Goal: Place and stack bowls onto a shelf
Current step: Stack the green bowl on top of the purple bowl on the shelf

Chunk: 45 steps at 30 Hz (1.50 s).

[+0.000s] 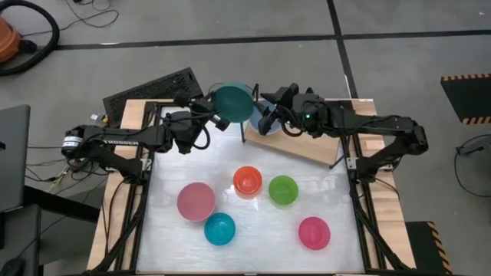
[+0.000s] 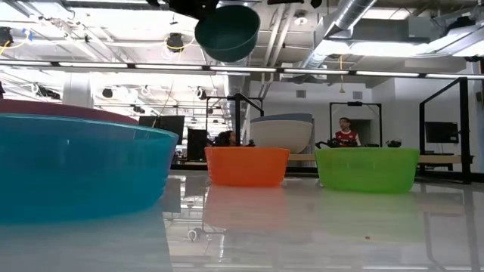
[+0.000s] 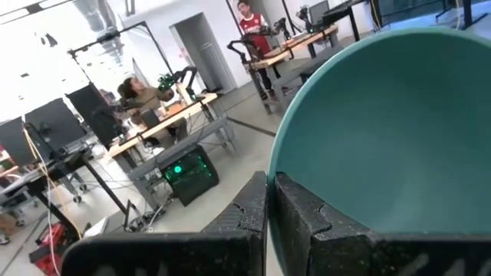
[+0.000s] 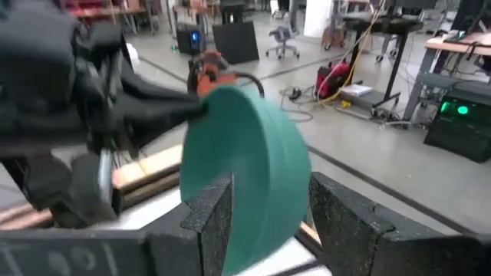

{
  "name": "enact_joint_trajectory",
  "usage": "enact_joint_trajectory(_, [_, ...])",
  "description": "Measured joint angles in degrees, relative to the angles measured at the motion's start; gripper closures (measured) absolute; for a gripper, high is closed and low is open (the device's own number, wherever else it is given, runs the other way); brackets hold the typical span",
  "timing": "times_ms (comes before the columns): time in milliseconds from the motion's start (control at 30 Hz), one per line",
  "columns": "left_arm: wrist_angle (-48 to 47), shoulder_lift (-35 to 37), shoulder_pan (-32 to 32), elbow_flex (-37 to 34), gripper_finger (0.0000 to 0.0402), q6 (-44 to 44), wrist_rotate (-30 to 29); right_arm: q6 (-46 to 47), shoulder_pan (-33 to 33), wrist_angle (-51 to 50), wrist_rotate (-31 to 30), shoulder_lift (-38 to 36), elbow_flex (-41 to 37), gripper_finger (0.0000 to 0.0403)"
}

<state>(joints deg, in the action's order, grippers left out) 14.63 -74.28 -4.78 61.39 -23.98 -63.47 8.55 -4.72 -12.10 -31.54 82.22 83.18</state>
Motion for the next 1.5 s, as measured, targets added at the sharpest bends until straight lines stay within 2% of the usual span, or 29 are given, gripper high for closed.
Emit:
enact_joint_trajectory(333, [-0.09,0.0,0.0,0.0,0.04,-0.53,1.27,-0.01,-0.21,0.09,0.01,3.5,-0.08,0.0207])
enact_joint_trajectory(867, [-0.13,0.0,0.0,0.0,0.04,-1.91,1.76,-0.1,-3.44,-0.74,0.13,3.74,-0.2,0.0207])
enact_joint_trajectory(1067, [-0.12,0.02,0.01,0.0,0.04,-1.84,4.68,-0.1,-4.57,-0.77,0.2,3.74,-0.2,0.0211])
enact_joint_trajectory(1267, [0.0,0.02,0.0,0.0,0.04,-1.49,6.44,-0.06,-6.58,-0.84,2.92,3.74,-0.2,0.0252])
enact_joint_trajectory(1500, [0.5,0.04,0.08,0.0,0.04,-1.38,9.62,0.0,-7.99,-2.84,5.36,4.52,-0.2,0.0333])
